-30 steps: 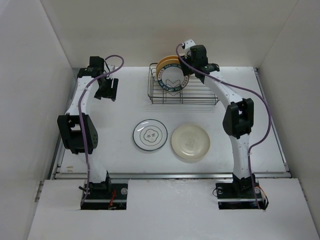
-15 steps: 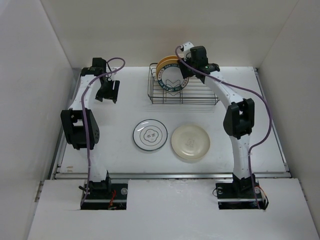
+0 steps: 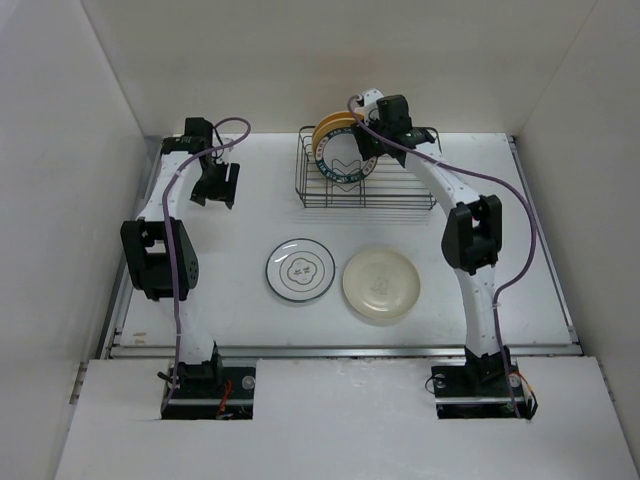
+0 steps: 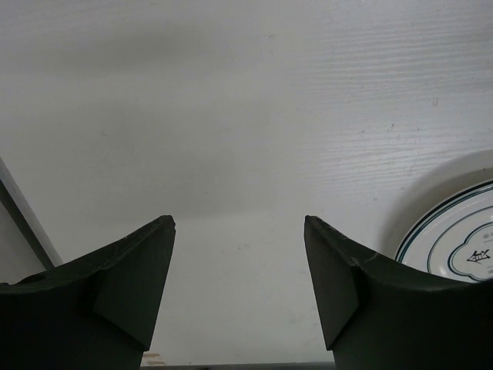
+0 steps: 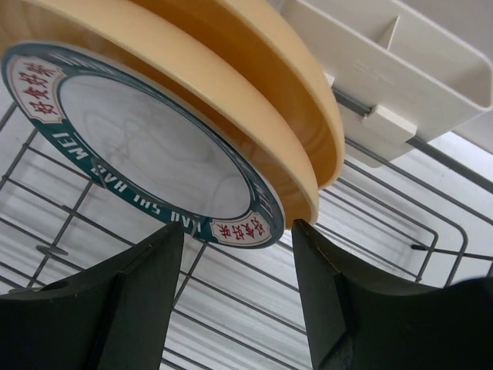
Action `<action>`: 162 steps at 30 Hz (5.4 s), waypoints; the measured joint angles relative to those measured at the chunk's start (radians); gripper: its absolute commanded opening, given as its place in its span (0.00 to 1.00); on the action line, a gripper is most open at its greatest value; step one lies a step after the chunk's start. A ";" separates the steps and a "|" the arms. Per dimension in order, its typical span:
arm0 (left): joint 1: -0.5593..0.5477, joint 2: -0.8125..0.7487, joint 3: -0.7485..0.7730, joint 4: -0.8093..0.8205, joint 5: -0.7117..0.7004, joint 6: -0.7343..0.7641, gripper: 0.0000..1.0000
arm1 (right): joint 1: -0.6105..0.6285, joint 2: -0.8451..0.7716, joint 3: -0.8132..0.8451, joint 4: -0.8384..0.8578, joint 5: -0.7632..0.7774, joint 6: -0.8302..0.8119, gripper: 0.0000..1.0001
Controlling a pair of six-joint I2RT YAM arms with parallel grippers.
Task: Unload the plates from the dish rack
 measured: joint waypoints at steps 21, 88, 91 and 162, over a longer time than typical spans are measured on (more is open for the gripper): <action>0.000 -0.063 -0.026 0.005 -0.004 0.001 0.65 | 0.006 0.091 0.032 0.035 0.017 0.031 0.74; 0.000 -0.225 -0.159 -0.024 0.097 -0.004 0.65 | 0.283 -0.266 -0.462 -0.290 -0.385 0.126 1.00; 0.000 -0.249 -0.169 -0.026 0.091 -0.004 0.65 | 0.276 -0.390 -0.507 -0.216 -0.246 0.200 1.00; -0.104 0.088 0.204 -0.118 0.146 -0.017 0.65 | -0.247 -0.065 -0.257 -0.130 -0.107 0.382 0.43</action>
